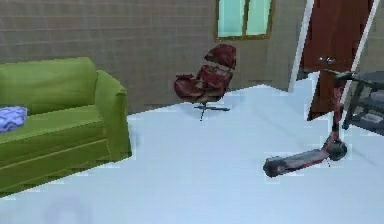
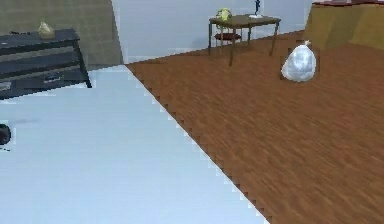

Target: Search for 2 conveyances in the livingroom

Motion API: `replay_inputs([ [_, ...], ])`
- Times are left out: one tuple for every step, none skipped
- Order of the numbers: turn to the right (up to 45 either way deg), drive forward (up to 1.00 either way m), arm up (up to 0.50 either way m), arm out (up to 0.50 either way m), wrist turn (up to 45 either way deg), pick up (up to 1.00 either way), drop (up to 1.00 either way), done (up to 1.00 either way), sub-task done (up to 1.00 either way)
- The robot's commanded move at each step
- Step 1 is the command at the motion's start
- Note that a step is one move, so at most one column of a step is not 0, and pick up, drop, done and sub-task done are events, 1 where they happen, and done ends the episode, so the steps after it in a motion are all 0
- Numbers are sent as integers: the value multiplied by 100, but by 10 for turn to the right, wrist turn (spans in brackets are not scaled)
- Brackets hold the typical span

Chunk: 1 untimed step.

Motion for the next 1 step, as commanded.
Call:
replay_inputs([
  [0, 100, 0, 0, 0, 0, 0, 0, 0],
])
